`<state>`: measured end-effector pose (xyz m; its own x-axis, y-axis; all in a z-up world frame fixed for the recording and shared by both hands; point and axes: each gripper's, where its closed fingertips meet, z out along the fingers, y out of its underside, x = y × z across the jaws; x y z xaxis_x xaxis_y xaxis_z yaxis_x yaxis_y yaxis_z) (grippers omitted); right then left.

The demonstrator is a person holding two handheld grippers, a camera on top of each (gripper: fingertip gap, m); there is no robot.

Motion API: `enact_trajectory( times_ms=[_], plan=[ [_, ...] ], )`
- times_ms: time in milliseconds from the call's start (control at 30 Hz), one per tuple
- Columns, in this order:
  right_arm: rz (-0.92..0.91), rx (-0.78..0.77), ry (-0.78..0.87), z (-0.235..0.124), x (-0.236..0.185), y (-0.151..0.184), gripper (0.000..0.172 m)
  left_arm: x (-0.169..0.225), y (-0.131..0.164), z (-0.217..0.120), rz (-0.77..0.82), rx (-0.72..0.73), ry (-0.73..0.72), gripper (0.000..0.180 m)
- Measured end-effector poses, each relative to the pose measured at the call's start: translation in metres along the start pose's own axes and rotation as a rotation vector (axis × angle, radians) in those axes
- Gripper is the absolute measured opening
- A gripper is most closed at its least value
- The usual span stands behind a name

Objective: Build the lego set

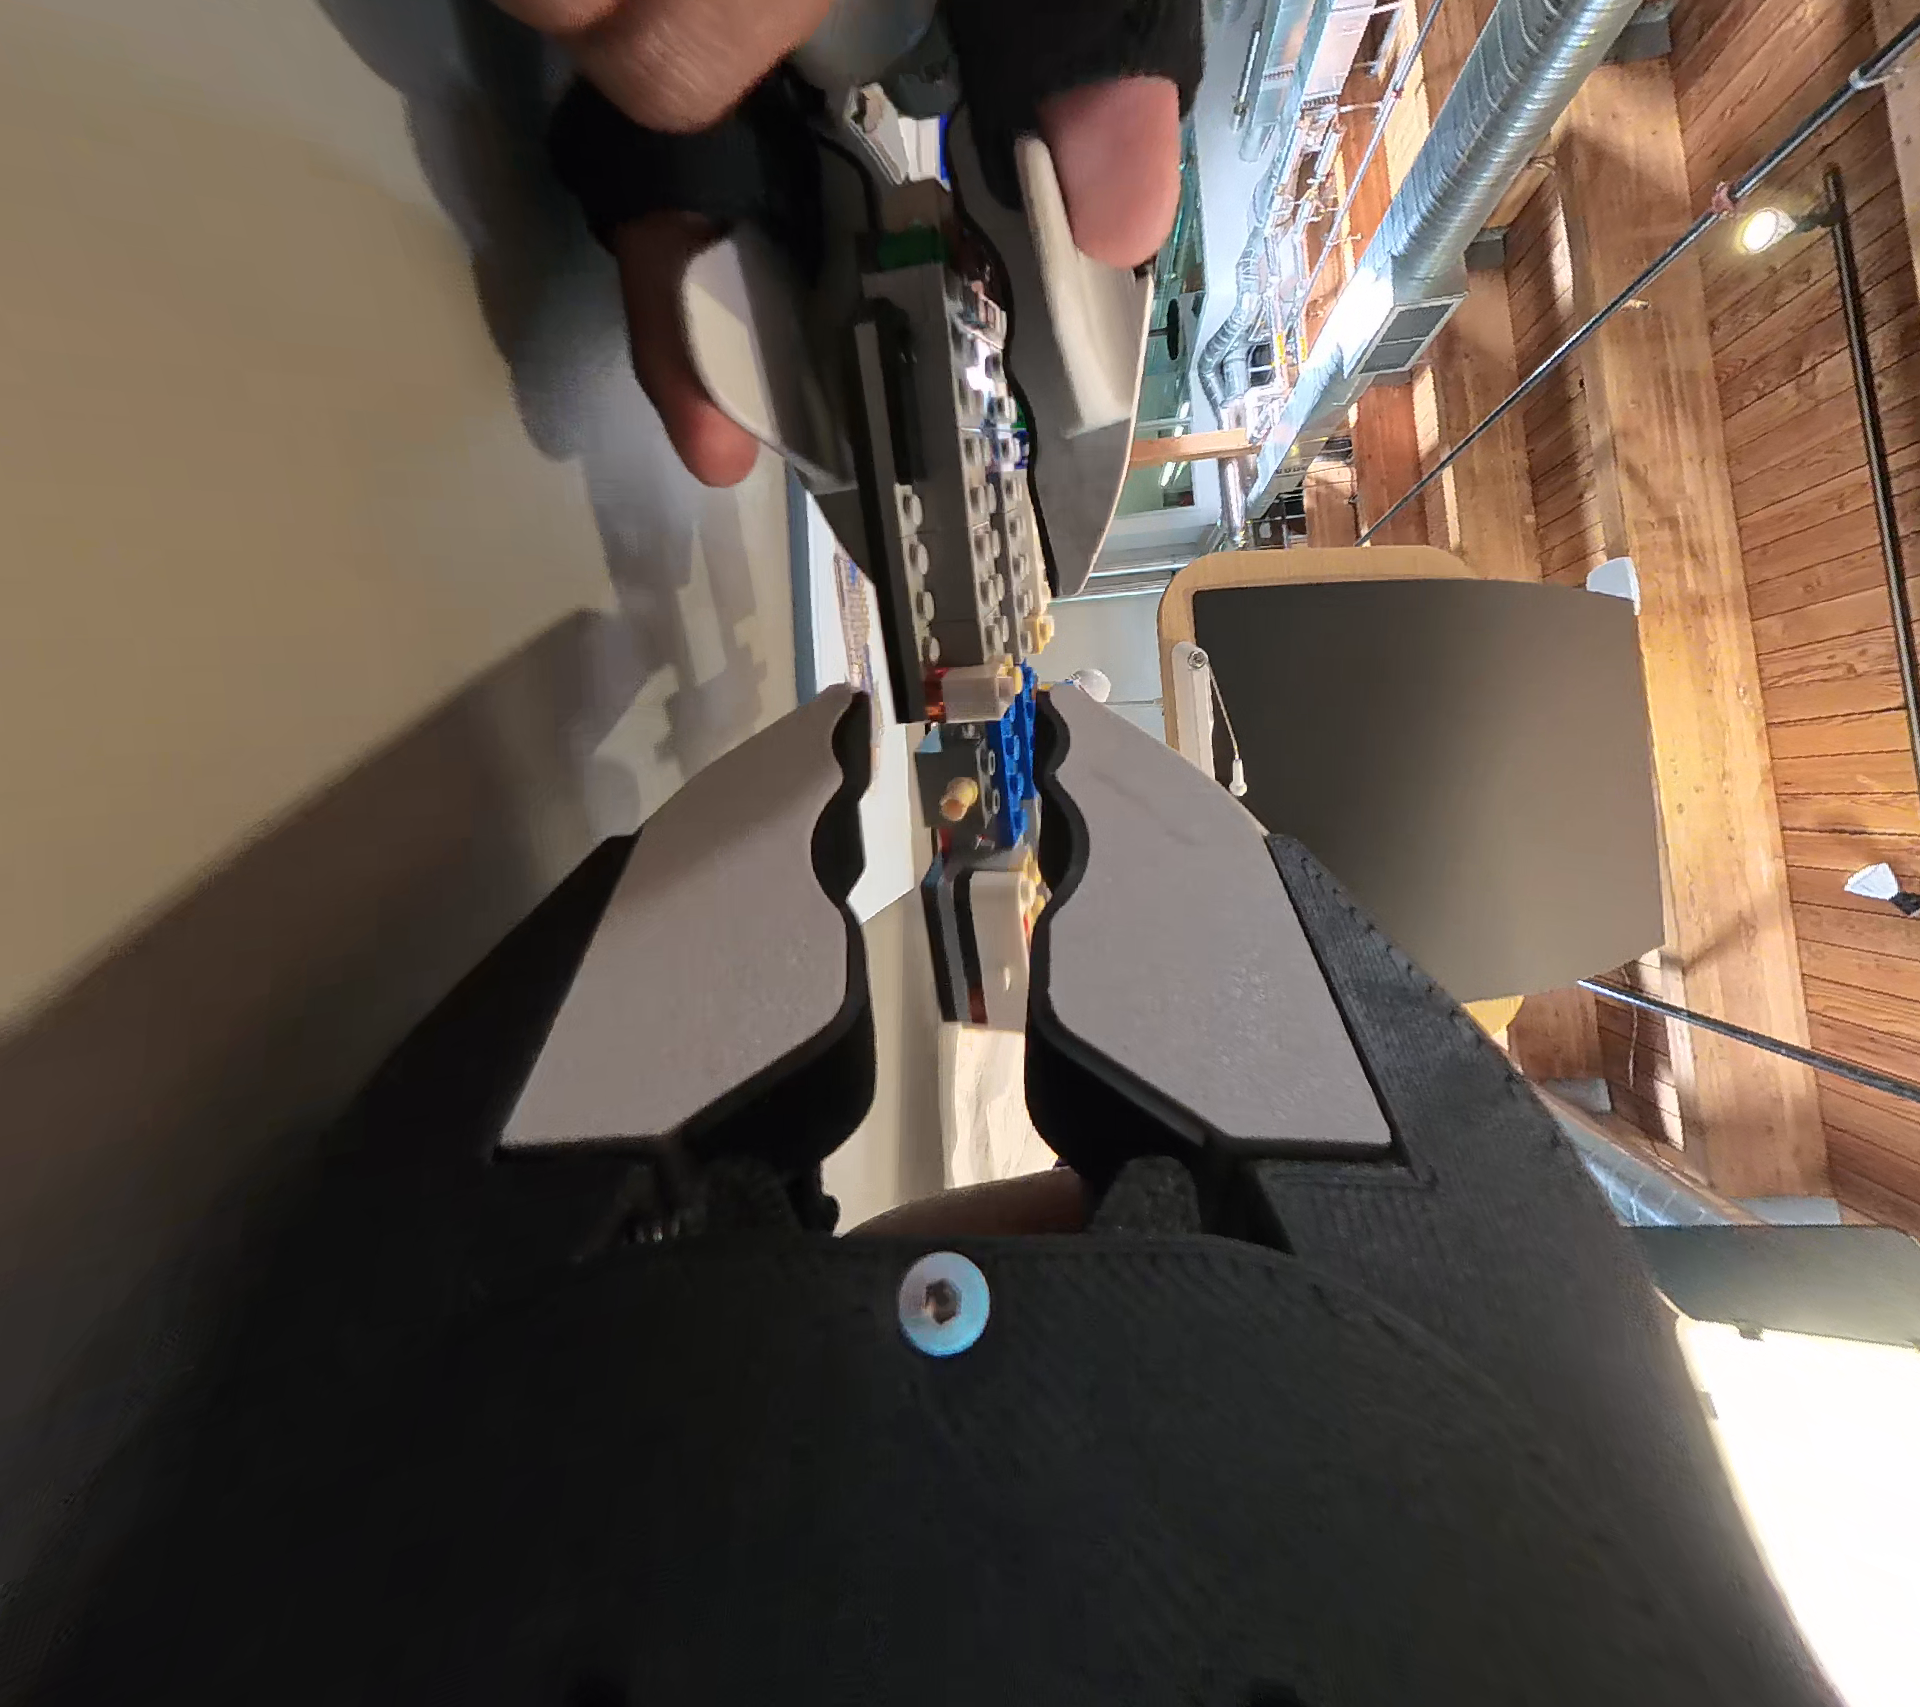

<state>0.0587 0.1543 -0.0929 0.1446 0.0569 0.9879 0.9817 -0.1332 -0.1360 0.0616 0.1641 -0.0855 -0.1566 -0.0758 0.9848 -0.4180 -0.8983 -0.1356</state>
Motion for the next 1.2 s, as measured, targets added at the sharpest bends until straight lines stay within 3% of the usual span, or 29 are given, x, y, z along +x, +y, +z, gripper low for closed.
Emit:
enact_trajectory(
  times_ms=[367,867,1067,1200],
  plan=[
    [0.046,-0.098,-0.011,-0.036,-0.01,0.011,0.029,0.001,0.008,0.003,0.046,-0.028,-0.016,0.024],
    [0.105,-0.107,-0.064,-0.032,-0.016,0.014,0.022,0.002,0.012,0.006,0.033,-0.062,0.004,0.025],
    [0.16,-0.143,-0.153,-0.037,-0.023,0.015,0.024,0.002,0.006,0.009,0.03,-0.065,0.016,0.024],
    [0.12,-0.266,-0.295,-0.067,-0.021,0.025,0.024,0.002,0.006,0.011,0.065,-0.058,-0.001,0.024]
  ],
)
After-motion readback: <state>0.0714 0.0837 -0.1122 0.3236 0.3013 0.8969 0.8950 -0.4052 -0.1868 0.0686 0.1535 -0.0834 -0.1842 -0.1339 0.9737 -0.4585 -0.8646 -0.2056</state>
